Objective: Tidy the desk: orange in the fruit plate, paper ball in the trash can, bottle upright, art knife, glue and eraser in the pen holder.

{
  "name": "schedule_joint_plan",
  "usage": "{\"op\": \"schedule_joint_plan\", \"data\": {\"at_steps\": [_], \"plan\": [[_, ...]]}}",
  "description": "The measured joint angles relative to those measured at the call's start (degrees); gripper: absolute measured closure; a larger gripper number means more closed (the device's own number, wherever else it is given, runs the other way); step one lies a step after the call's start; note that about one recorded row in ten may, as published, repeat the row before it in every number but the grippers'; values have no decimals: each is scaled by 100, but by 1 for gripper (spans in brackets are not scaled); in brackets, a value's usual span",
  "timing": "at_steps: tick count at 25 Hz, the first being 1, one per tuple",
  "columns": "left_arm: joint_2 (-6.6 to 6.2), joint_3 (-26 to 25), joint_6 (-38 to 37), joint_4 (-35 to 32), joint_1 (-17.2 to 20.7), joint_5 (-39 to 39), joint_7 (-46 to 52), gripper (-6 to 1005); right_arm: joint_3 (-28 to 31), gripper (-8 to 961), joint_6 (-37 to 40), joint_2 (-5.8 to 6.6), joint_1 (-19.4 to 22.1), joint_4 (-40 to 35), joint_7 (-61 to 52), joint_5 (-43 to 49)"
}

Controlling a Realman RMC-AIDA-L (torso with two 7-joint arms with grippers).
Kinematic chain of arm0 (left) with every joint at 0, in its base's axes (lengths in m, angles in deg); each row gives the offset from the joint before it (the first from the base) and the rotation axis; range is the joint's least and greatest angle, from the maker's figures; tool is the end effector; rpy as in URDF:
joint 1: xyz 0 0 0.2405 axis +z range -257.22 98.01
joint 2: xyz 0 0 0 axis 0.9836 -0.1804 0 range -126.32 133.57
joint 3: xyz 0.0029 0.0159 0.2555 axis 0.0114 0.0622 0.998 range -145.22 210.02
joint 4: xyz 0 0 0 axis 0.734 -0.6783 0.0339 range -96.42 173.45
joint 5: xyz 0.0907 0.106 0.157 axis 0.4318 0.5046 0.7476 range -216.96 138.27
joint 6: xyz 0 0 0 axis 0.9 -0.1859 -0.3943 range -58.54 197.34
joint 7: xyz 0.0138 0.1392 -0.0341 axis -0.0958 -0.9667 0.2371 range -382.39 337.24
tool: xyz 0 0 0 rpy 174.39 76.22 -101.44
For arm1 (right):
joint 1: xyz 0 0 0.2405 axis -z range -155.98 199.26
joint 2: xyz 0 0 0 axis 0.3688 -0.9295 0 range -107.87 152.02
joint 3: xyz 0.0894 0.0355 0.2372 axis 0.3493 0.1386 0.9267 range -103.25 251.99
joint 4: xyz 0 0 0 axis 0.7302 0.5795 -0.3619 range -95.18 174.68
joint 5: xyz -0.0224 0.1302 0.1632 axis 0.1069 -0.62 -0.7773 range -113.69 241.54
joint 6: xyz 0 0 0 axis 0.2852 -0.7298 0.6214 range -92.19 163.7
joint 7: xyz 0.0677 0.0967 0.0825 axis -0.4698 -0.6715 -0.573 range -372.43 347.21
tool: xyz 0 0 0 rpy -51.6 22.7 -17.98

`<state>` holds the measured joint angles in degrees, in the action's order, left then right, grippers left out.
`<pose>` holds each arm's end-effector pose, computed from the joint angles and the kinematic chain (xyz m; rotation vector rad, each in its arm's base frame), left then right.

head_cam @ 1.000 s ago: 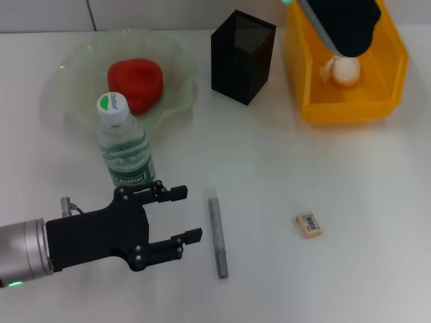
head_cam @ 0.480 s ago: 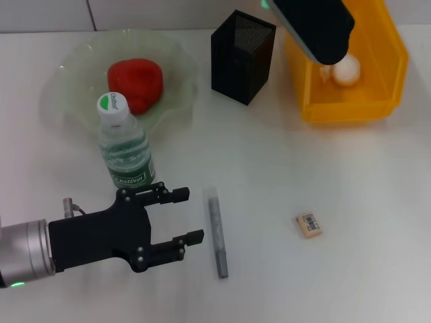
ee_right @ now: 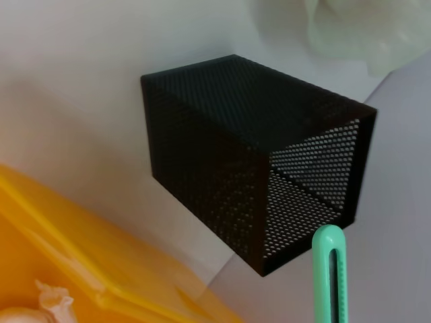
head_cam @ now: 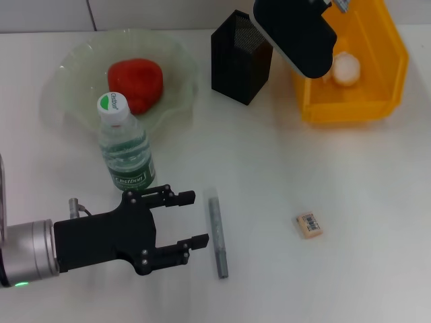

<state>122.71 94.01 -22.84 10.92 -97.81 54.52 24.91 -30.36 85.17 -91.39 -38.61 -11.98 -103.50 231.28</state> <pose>-0.2823 0.2444 -0.0488 -2.7808 -0.1946 -0.8799 0.0876 0.4769 -0.0311 -2.0397 -1.3326 -1.1606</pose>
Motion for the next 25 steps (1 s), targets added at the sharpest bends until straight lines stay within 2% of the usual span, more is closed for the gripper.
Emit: {"op": "schedule_joint_plan", "data": {"at_steps": [8,25], "plan": [[0,0,-4,2,22,0,-5,337,38,890,-251,-32,-116,363,56,-1],[0,0,0,71,-8,0,-12,336,137,887,-454,-190,-341,775,123,-9]]}}
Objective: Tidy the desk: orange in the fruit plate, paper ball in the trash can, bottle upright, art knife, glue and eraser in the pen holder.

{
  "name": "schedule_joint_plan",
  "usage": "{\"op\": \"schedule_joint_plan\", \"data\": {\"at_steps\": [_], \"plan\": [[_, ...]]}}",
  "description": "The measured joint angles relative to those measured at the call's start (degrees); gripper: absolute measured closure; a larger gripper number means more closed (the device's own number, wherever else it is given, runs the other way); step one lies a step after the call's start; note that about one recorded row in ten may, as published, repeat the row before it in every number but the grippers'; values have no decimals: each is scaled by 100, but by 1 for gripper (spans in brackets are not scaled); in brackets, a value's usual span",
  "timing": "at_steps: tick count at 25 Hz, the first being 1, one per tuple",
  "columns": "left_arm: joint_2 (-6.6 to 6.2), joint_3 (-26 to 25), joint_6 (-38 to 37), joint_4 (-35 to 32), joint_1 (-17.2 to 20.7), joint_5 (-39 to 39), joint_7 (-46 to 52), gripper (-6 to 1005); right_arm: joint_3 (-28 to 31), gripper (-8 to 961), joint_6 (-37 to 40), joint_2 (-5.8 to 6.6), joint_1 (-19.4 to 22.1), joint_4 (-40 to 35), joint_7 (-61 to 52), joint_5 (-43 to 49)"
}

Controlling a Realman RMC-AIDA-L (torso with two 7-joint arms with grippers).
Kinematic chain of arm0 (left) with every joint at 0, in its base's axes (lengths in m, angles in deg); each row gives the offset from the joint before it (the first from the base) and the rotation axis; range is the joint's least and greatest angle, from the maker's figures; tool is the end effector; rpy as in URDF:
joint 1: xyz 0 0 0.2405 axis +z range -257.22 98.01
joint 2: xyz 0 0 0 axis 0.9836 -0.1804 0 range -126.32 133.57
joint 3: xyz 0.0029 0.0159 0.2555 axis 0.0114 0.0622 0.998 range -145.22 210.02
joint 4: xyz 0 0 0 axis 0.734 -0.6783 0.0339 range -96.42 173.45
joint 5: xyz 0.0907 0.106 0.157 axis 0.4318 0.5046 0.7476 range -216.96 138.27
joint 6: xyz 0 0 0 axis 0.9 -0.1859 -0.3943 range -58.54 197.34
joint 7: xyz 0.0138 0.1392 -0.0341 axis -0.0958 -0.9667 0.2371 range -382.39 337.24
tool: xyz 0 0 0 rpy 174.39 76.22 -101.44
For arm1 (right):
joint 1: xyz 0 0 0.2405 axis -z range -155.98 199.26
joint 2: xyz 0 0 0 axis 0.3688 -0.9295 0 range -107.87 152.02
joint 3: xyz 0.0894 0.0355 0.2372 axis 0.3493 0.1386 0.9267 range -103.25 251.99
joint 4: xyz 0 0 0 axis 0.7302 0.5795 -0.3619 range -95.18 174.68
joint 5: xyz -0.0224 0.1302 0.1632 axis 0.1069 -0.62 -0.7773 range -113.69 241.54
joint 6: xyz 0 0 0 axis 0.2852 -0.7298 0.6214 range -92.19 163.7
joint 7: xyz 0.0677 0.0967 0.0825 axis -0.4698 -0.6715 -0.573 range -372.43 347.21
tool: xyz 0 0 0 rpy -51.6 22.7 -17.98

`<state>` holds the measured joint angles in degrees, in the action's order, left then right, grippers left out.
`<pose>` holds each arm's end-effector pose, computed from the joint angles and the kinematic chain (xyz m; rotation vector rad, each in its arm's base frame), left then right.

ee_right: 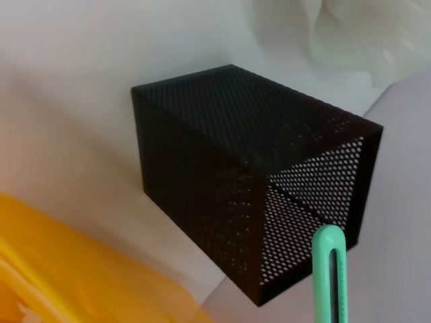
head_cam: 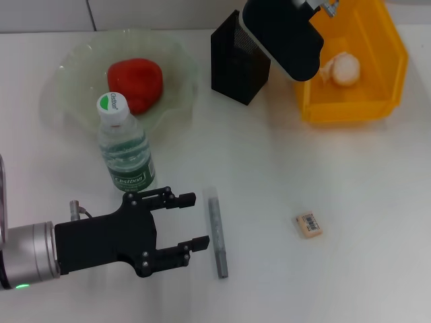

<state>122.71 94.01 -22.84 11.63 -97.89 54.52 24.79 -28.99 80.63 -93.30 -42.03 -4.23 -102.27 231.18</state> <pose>-0.2829 0.2430 -0.0503 -2.7826 -0.2069 -0.8840 0.0875 0.4840 -0.0450 -2.0409 -1.3481 -1.1531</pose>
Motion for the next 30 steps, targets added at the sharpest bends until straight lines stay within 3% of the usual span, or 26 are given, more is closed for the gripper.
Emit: {"op": "schedule_joint_plan", "data": {"at_steps": [21,28,30], "plan": [[-8,0,3,0,-4,0,0,337,316,844,-33,-128,-238,380,45,8],[-11,0,-17,0,-8,0,0,337,714,842,46,-95,-223,81,46,14],[-14,0,-28,-1,-9,-1,0,337,1136,842,253,-48,-97,-425,30,17]]}}
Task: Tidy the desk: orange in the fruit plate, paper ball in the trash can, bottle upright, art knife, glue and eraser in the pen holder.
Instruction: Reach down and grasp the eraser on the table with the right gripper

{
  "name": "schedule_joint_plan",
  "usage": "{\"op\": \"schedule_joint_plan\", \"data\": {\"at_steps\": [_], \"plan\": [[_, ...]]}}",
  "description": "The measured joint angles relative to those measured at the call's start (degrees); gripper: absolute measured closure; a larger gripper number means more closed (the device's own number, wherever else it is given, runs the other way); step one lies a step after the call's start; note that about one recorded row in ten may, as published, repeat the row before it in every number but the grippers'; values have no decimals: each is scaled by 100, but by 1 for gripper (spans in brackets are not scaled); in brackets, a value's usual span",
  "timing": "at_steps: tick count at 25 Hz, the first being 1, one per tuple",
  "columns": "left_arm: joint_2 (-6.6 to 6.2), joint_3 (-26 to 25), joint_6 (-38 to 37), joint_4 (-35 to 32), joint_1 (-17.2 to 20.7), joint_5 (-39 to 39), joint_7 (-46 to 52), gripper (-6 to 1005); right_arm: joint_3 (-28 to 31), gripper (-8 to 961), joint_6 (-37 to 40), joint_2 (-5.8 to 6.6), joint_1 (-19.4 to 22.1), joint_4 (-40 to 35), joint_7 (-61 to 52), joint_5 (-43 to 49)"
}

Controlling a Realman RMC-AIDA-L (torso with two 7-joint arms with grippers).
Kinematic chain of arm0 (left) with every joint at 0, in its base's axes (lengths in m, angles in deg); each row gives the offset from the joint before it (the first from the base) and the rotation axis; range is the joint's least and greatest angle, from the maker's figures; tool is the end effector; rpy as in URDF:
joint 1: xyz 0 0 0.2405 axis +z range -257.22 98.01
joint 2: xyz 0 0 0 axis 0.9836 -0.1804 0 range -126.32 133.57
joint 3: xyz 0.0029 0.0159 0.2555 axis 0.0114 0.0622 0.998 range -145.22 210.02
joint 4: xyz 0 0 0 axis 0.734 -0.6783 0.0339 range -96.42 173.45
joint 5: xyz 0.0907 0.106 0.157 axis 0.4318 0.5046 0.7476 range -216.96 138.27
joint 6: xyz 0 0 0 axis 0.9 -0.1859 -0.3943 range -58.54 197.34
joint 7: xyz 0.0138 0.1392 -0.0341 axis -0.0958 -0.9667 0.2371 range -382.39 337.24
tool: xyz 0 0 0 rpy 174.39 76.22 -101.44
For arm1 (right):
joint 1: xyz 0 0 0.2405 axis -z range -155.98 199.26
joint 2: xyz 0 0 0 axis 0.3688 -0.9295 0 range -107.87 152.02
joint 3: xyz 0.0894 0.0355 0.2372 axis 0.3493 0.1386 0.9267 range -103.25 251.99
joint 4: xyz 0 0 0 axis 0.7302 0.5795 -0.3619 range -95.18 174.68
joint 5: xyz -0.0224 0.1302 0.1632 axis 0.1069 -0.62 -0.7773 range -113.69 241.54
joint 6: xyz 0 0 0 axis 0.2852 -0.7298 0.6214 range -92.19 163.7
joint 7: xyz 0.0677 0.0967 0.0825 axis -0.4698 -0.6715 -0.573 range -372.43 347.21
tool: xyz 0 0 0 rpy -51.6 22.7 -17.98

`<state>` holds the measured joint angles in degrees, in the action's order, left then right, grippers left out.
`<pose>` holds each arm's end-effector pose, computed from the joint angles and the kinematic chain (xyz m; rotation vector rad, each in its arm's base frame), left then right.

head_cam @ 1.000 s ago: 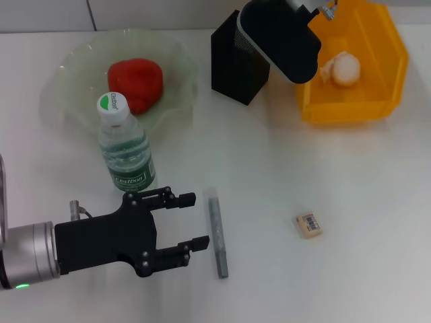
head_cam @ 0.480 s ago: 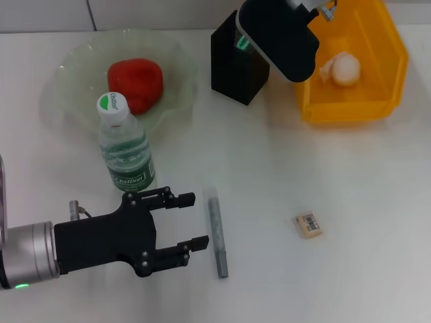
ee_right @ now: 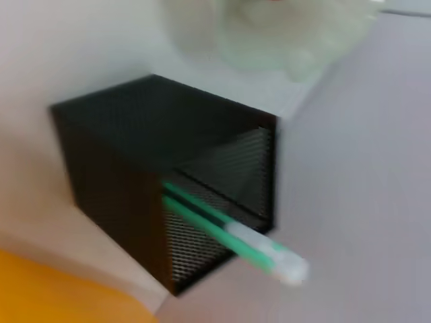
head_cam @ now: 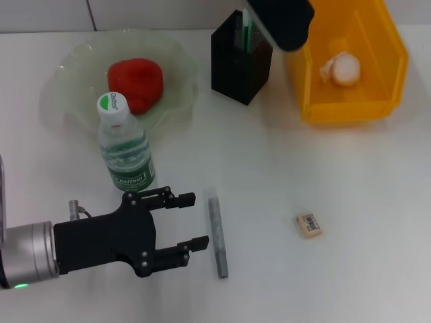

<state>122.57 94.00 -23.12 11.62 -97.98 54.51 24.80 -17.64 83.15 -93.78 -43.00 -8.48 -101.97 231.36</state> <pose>-0.2827 0.2433 -0.0492 -2.7846 -0.2021 -0.8870 0.0578 0.4945 -0.0199 -2.0726 -1.1856 -0.9995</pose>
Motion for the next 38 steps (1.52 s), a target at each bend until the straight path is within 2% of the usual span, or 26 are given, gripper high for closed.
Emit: {"op": "schedule_joint_plan", "data": {"at_steps": [1,4,5,6,7,9,11,14,15,16,17,19,20,21,24,25,26,27,29,30,31,34,35,36,38], "plan": [[0,0,0,0,0,0,0,337,0,842,0,0,0,0,0,0],[-5,-22,-12,0,1,1,0,337,1022,841,306,27,273,-979,-35,-8],[-6,-29,-14,-1,1,0,0,337,1933,841,590,-50,458,-1732,-39,-88],[-6,-29,-14,-1,1,0,0,337,2338,841,781,-108,539,-2088,-39,-199],[-9,-37,-18,-2,8,1,0,337,2338,841,781,-108,539,-2088,-39,-199],[-18,-47,-27,-10,25,0,0,336,3220,841,1293,-241,779,-3019,-99,-659],[-23,-49,-47,-20,33,1,0,336,3728,841,1807,-322,1174,-3887,-425,-1284],[-23,-53,-185,-39,35,-53,0,336,3833,842,2193,-327,2075,-4934,-1380,-2305],[-21,-56,-349,-48,37,-158,0,336,3833,842,2307,-329,2847,-5400,-1936,-3321],[-21,-56,-349,-48,37,-158,0,336,3833,842,2307,-329,2847,-5400,-1936,-3321],[-21,-58,-454,-51,24,-211,0,336,3831,842,2326,-332,3227,-5519,-2134,-3891],[-21,-59,-509,-54,-2,-228,2,336,3825,816,2400,-328,4082,-5641,-2451,-5211],[-24,-41,-525,-58,-40,-236,21,336,3828,803,2637,-329,4801,-5637,-2628,-6266],[-24,-41,-525,-58,-40,-236,21,336,3828,790,2637,-329,4801,-5637,-2628,-6266],[-27,-26,-609,-61,-71,-238,60,336,3828,750,3462,-319,5434,-5845,-3345,-7065],[-28,-34,-634,-61,-74,-238,64,336,3863,737,4352,-221,5350,-6043,-4165,-6938],[-33,-41,-665,-62,-76,-239,69,336,3863,695,4352,-221,5350,-6043,-4165,-6938],[-34,-40,-679,-62,-80,-239,71,336,3871,653,4774,-166,5237,-6094,-4493,-6767],[-38,-28,-684,-62,-88,-238,76,336,3853,570,5651,-50,4770,-6083,-4894,-5941],[-37,-26,-681,-61,-70,-235,77,336,3780,528,6383,-40,4254,-5930,-4930,-4992],[-37,-26,-681,-61,-70,-235,77,336,3780,482,6383,-40,4254,-5930,-4930,-4992],[-39,-46,-689,-58,9,-222,70,336,3496,346,7076,-169,3548,-5487,-4488,-3706],[-39,-46,-689,-58,9,-222,70,336,3144,300,7207,-248,3226,-5186,-4024,-2942],[-40,-47,-698,-59,31,-223,62,337,3144,280,7207,-248,3226,-5186,-4024,-2942],[-40,-47,-698,-59,31,-223,62,337,2727,239,7210,-299,3021,-4925,-3635,-2429]]}}
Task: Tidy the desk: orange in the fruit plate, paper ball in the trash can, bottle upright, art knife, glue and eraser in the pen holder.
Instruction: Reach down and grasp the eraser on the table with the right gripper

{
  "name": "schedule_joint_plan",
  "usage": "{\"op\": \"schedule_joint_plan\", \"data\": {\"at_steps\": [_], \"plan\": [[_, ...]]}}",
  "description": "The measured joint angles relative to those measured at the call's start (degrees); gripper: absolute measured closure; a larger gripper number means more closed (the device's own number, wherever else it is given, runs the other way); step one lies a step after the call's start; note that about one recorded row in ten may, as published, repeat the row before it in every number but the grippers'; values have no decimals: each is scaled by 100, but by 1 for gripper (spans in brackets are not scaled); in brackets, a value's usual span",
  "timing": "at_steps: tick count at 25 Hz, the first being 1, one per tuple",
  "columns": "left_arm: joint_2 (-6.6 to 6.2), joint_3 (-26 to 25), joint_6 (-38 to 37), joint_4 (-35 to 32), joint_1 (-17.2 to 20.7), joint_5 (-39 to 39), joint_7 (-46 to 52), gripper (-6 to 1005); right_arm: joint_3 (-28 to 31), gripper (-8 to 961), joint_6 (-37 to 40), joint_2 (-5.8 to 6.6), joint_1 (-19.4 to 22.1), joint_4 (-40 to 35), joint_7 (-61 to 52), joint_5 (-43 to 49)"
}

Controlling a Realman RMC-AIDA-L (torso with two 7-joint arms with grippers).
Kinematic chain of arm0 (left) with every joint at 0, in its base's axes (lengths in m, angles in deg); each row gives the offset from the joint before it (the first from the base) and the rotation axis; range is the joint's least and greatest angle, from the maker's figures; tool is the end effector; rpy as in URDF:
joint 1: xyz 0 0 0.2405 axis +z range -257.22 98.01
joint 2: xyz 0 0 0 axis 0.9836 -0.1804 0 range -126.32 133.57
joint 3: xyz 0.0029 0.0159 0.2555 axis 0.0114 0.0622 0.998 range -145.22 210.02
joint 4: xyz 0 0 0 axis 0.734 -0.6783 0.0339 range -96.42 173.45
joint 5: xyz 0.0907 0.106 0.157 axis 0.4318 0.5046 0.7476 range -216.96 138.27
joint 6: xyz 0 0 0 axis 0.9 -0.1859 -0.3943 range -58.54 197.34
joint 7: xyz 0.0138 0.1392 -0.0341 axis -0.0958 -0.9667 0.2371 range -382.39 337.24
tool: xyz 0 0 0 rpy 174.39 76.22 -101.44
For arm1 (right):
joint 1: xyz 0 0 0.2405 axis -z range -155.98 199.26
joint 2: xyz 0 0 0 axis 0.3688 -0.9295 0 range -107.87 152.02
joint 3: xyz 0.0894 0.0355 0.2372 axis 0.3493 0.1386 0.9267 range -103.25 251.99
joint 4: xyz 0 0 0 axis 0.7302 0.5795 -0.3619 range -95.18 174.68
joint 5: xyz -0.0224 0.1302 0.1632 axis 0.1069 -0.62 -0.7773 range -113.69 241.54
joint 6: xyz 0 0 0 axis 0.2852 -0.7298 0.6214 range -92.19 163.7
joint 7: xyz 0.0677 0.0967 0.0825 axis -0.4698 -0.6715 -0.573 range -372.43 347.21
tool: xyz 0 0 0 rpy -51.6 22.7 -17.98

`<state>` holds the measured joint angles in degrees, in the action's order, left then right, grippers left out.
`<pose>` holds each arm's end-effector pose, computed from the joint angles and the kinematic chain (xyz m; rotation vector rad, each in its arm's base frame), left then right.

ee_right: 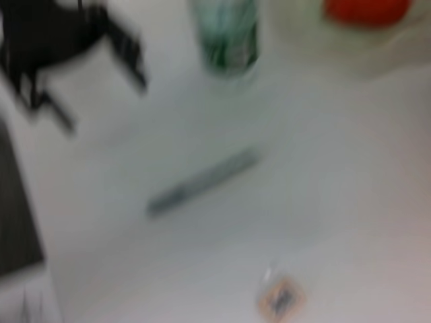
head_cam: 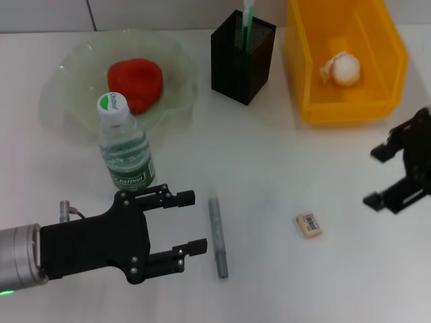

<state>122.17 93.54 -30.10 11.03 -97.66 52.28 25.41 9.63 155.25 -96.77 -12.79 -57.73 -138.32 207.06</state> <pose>-0.2714 0.2365 -0.0360 -2.7742 -0.1607 -1.0494 0.1469 0.3052 0.0746 -2.9082 0.4760 -0.5330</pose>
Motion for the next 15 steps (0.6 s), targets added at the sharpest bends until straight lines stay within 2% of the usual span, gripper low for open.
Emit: {"op": "schedule_joint_plan", "data": {"at_steps": [2,4,7,15], "plan": [[-6,2,-35,-17,113,-2,-18,337,-646,199,-181,-19,-100,296,640,308],[-9,29,-38,-20,134,18,-18,337,-776,158,-287,-23,-91,331,832,330],[-16,48,-50,-47,139,43,11,337,-1071,162,-577,-35,-110,556,1356,391],[-23,47,-72,-64,113,51,18,337,-1158,167,-902,-31,-307,1319,1947,492]]}}
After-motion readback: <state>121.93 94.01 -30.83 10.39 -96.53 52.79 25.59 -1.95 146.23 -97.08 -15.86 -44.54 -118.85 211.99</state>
